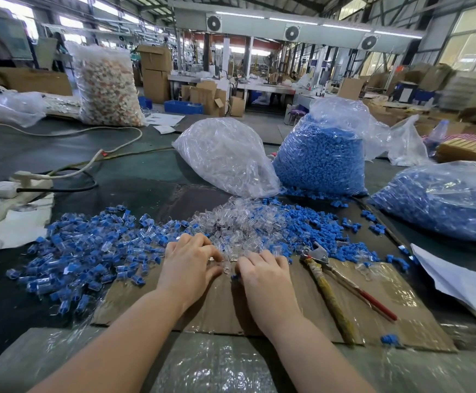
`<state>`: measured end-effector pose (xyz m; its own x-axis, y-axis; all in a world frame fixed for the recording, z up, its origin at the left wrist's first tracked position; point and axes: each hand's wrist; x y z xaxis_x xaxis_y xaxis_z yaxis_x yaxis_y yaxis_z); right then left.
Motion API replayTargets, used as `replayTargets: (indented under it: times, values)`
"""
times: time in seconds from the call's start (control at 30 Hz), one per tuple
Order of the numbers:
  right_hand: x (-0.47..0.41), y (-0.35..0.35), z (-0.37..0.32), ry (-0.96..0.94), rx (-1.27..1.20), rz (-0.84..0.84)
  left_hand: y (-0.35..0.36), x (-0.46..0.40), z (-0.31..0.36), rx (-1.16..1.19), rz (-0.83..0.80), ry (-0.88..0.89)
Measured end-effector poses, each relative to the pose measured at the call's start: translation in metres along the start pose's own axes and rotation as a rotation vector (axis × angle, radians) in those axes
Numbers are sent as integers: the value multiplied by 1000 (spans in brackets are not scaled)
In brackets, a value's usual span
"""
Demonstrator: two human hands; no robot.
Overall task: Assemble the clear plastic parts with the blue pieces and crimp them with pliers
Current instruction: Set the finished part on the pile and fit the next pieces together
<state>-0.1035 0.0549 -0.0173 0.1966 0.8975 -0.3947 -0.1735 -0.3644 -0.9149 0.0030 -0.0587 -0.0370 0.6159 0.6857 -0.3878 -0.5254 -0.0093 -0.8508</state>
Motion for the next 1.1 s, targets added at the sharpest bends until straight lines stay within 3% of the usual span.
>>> replayTargets:
  times: [0.2, 0.4, 1.1]
  values:
    - [8, 3, 11, 58, -78, 154, 1, 4, 2, 29, 77, 21]
    - [18, 8, 22, 166, -132, 219, 5, 4, 1, 59, 22, 15]
    - [24, 18, 31, 295, -324, 200, -2, -1, 11, 80, 21, 96]
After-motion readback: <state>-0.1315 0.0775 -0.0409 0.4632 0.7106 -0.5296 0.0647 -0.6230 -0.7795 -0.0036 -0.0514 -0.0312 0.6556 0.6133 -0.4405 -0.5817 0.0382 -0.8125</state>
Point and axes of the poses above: each hand's wrist, its own x-axis away from the middle knuckle, its own y-axis out of the palm, z = x × y, and after that the axes turned 6 degrees about x, right-handed
